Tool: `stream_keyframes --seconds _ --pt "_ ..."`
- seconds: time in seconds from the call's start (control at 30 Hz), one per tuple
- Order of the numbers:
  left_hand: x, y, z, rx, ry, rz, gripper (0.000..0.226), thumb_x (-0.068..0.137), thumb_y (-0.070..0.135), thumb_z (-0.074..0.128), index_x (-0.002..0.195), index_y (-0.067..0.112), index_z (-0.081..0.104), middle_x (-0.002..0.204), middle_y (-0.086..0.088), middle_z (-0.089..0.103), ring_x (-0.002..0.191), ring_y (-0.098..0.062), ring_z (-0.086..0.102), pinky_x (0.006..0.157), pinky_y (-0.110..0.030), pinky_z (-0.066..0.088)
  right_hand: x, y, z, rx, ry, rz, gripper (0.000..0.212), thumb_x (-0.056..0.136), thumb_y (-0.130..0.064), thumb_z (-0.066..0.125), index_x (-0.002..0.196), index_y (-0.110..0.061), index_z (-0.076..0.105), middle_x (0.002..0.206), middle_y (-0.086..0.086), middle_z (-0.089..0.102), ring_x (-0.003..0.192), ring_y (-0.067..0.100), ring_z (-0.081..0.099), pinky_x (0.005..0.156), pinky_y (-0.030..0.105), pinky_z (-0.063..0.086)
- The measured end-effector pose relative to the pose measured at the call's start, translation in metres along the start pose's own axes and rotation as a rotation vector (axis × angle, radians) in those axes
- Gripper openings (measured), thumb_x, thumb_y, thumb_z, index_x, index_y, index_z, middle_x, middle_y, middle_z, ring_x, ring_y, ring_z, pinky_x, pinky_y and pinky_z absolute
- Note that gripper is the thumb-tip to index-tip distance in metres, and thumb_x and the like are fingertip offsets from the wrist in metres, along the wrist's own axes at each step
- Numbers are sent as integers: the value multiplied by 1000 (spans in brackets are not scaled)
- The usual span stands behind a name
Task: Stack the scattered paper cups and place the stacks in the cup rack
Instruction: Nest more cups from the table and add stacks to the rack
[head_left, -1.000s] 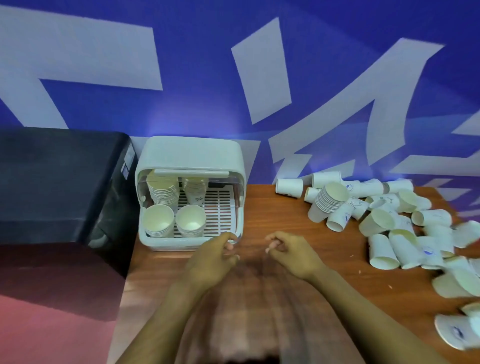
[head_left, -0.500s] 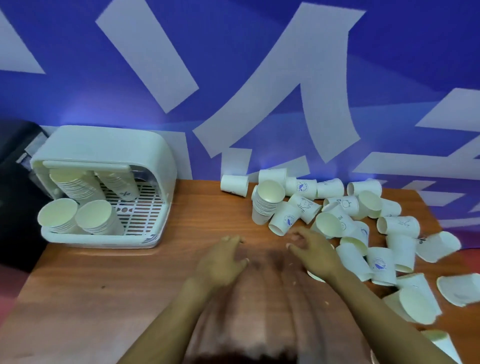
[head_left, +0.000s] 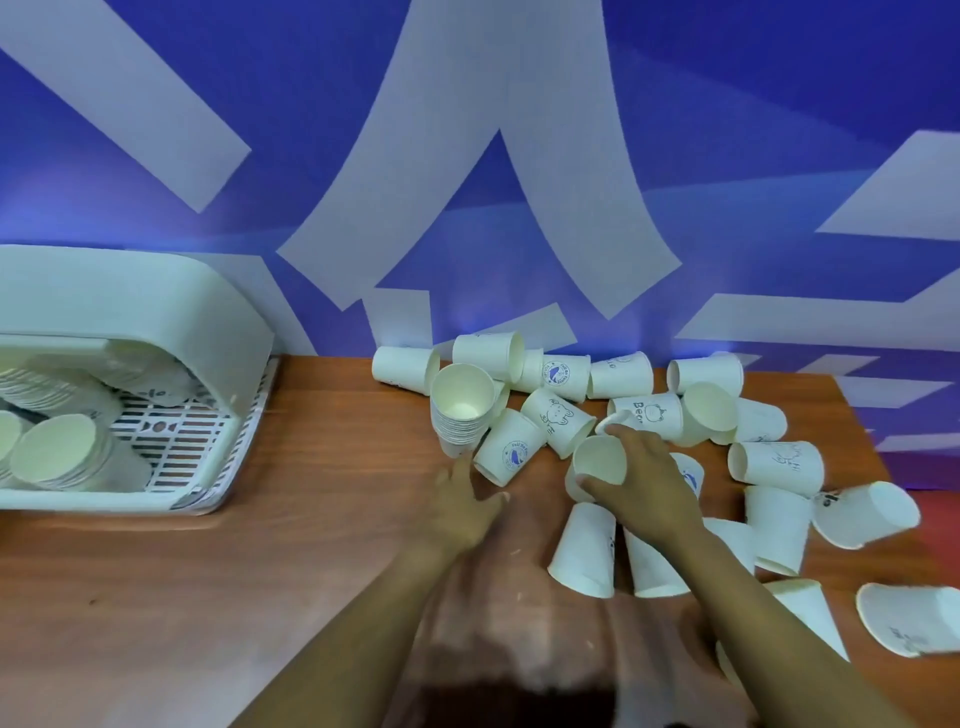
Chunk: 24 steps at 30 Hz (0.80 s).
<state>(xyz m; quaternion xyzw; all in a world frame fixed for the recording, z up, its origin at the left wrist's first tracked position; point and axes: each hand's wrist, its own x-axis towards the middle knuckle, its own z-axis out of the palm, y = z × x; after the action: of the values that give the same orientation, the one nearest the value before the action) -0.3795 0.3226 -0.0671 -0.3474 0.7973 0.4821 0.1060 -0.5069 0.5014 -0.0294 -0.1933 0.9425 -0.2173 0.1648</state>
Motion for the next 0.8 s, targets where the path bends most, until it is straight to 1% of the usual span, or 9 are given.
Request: stream_keyframes --seconds 0.1,0.2,0.3,0.43,0.57,0.63,0.73,0.8 --pt "11 1 8 3 18 -36 81 84 43 64 150 25 22 144 -8 36 131 -24 40 106 -33 35 10 2 6 -29 -3 3 80 72 -48 72 140 -26 35 140 2 40 126 24 40 97 41 40" --pt "19 1 15 25 40 -32 73 85 41 64 146 23 29 140 -9 36 127 -24 42 102 -32 36 16 4 11 -48 -11 16 81 72 -48 72 140 -26 34 140 2 40 126 24 39 95 40 40" --pt "25 -1 22 25 64 -47 68 83 41 66 140 21 35 138 -8 38 125 -24 42 101 -33 38 17 6 15 -34 -37 33 83 72 -47 73 141 -26 33 139 2 39 125 25 41 95 40 41" --pt "31 -2 30 116 107 -85 66 81 50 64 135 23 37 136 -6 42 124 -26 42 103 -41 39 16 9 19 -5 -73 35 79 75 -47 70 141 -26 33 138 2 39 125 26 42 96 40 41" --pt "32 1 33 138 124 -120 84 72 69 60 137 22 36 138 -3 40 128 -26 39 103 -42 39 16 8 19 -4 -91 36 83 74 -49 70 143 -25 30 140 2 38 126 24 41 99 40 41" --pt "33 6 35 177 125 -145 84 73 73 54 138 23 36 139 -4 37 129 -26 38 102 -41 39 15 7 20 -11 -101 35 86 74 -49 71 144 -25 28 142 1 37 127 24 40 99 41 42" --pt "33 11 35 239 113 -147 71 81 66 52 137 23 38 138 -7 36 128 -27 37 100 -39 38 12 7 20 -15 -102 32 86 75 -46 71 145 -25 27 143 1 37 127 23 41 99 39 42" --pt "30 9 34 232 111 -134 66 84 60 53 136 22 39 138 -5 37 126 -26 39 98 -38 39 10 7 18 -9 -98 25 84 76 -44 71 145 -25 28 143 1 38 127 22 42 98 37 41"
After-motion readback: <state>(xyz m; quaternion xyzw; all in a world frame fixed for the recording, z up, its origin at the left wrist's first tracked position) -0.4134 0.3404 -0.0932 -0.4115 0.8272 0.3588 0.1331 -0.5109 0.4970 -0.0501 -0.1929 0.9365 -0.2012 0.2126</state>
